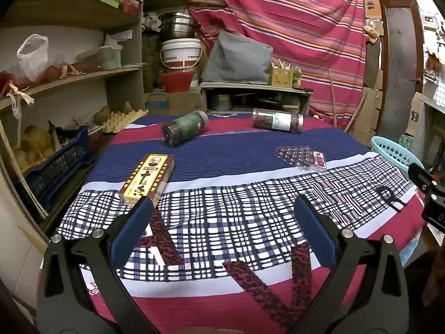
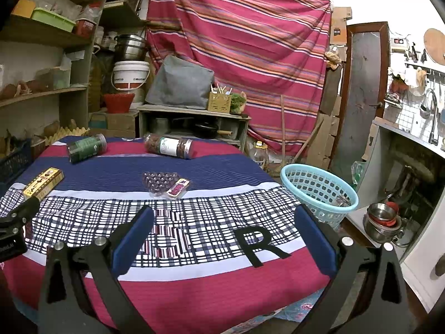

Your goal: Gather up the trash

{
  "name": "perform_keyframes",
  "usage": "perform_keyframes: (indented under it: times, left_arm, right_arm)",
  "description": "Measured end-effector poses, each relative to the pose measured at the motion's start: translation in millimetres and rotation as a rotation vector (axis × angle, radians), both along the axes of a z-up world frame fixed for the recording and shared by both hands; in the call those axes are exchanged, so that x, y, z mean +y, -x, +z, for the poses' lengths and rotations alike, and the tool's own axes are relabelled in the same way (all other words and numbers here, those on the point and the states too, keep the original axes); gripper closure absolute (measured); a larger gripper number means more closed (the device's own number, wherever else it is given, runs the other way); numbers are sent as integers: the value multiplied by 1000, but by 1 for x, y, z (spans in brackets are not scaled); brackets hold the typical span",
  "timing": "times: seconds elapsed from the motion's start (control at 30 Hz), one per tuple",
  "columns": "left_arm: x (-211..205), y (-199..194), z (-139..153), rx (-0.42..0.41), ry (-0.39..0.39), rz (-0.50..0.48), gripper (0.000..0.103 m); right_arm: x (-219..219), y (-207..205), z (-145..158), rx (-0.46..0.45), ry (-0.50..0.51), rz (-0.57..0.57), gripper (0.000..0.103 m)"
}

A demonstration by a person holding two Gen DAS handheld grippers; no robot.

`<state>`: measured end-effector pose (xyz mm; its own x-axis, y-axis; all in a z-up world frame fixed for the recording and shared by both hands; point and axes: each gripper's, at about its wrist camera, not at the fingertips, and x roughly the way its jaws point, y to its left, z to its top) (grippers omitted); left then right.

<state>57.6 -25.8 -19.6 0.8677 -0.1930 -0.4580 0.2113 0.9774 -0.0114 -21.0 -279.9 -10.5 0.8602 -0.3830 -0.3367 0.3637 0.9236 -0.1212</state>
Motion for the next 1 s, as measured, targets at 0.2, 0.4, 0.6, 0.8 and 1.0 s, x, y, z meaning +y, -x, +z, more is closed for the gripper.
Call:
perform_keyframes:
  times: [0.2, 0.4, 0.6, 0.8, 1.0]
  left_arm:
    - [1, 0, 0, 0, 5, -1, 5]
    - [0, 0, 0, 0, 1, -1, 5]
    - [0, 0, 0, 0, 3, 1, 5]
    - [0, 0, 1, -2, 0, 0, 5]
    - [1, -1, 1, -2, 1, -2, 5]
  right_arm:
    - [0, 0, 0, -2, 5, -1, 5]
    - [1, 0, 0, -2, 7, 1, 5]
    - [0, 0, 0, -1, 9, 1, 5]
    - [0, 1, 0, -4, 9, 0, 5]
    - [0, -1, -1, -3, 9, 3, 5]
